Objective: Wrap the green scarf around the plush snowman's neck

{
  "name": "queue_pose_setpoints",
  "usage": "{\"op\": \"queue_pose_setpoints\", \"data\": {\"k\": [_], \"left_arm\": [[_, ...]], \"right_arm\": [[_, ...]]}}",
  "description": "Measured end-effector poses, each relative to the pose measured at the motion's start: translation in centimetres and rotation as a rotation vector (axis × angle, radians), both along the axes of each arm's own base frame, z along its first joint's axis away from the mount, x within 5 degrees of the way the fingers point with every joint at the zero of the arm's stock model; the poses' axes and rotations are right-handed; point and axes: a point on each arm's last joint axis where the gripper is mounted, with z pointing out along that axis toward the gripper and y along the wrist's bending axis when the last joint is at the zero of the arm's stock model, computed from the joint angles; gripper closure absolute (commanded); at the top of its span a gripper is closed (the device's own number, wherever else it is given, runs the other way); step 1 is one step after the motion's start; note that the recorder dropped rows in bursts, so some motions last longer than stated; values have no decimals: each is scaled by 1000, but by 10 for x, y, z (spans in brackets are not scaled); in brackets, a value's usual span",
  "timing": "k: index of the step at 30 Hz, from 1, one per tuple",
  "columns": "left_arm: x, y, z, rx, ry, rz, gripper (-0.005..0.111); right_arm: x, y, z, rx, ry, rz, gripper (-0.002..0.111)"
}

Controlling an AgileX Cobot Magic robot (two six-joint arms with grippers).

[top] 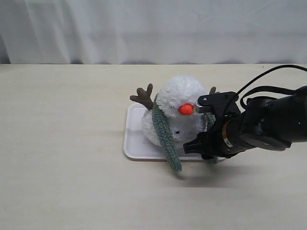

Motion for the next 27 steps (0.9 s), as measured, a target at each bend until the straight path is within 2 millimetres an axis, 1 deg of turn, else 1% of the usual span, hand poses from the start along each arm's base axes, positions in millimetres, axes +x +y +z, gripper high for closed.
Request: {"op": "queue_pose_setpoints", "data": {"k": [2, 5, 10, 11, 12, 16, 19, 25, 27], "left_arm": [[0, 0, 0, 0, 0, 0, 107], [0, 0, 0, 0, 0, 0, 107], [0, 0, 0, 0, 0, 0, 107], [0, 0, 0, 0, 0, 0, 107], [0, 0, 0, 0, 0, 0, 107], [0, 0, 0, 0, 0, 0, 107], [0, 0, 0, 0, 0, 0, 107], [0, 0, 0, 0, 0, 0, 107], [0, 0, 0, 0, 0, 0, 107]], "right_arm": [[0, -1, -1, -10, 6, -5, 58], [0, -1, -8, -22, 26, -6, 69], [2, 3, -17, 4, 35, 16, 97], [2, 4, -17, 9, 34, 19, 102], [2, 5, -17, 18, 33, 18, 104], [2, 7, -14, 63, 29, -1, 104], [0, 9, -6, 99, 20, 3, 104], [-11, 26, 15, 152, -11, 76, 104], [-15, 32, 19, 159, -19, 101, 104]]}}
